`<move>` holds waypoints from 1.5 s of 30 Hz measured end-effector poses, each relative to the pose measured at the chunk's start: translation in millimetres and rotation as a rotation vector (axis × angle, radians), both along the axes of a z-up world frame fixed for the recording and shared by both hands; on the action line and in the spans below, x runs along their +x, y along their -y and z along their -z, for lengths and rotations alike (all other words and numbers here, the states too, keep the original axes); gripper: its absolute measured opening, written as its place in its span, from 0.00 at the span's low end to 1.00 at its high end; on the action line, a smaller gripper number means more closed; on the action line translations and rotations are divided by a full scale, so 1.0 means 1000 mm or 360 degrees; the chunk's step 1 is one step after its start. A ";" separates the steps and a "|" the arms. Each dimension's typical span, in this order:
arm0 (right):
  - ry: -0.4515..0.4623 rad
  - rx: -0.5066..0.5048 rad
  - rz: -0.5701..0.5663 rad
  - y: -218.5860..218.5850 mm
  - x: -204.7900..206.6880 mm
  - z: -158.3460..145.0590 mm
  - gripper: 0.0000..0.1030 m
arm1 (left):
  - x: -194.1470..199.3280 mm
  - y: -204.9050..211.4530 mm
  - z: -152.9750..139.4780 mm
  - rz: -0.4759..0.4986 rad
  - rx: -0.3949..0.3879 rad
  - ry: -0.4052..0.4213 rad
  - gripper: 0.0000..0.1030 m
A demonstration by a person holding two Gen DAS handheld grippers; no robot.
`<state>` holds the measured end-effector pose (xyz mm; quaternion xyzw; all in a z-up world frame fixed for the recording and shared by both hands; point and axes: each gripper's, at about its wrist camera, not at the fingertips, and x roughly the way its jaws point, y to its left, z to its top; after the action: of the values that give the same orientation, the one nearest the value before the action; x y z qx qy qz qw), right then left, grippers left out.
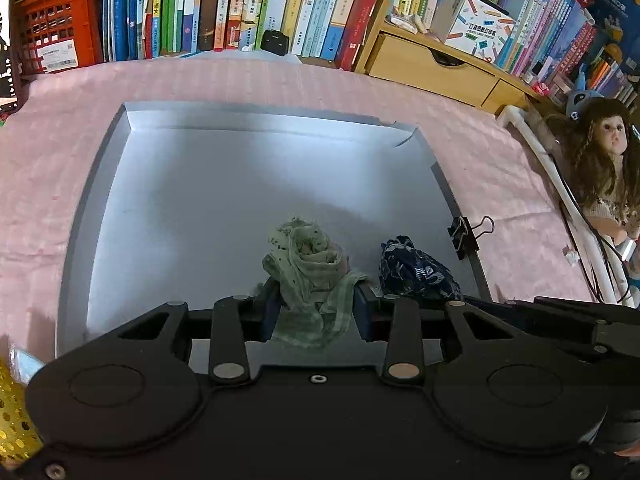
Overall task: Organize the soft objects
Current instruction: 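Lift and carry both held cloths over the white tray with both tools, then lower the cloths into the white tray and open both tools, then withdraw both open tools from the tray toward the remaining toys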
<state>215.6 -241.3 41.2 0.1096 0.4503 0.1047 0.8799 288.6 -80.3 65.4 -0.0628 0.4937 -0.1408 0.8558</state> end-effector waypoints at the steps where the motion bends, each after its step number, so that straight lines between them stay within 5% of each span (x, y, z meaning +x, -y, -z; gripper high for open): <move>1: -0.0006 0.0003 0.0001 0.000 0.000 0.001 0.25 | 0.000 0.001 0.000 0.0005 0.0001 0.0001 0.35; 6: -0.0007 0.0009 0.0008 0.000 0.000 0.002 0.30 | -0.003 -0.001 -0.002 0.0018 -0.0019 0.0005 0.38; 10: 0.0018 -0.0006 0.0011 0.000 -0.003 0.000 0.35 | -0.008 -0.004 -0.009 0.0019 -0.0005 0.0053 0.51; 13: 0.0038 0.0005 0.0014 0.002 -0.006 -0.004 0.53 | -0.013 -0.008 -0.016 0.0012 -0.0002 0.0094 0.57; 22: 0.0142 -0.0014 -0.0006 0.001 -0.022 -0.026 0.61 | -0.035 -0.018 -0.044 -0.0006 0.0033 0.0247 0.73; 45: 0.0607 -0.0188 -0.0057 -0.015 -0.123 -0.064 0.79 | -0.160 -0.043 -0.084 0.0044 -0.0042 0.0704 0.84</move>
<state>92.1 -226.5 105.7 0.0278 0.2827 0.1125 0.9522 128.7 -37.6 149.3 -0.0348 0.2928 -0.1693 0.9404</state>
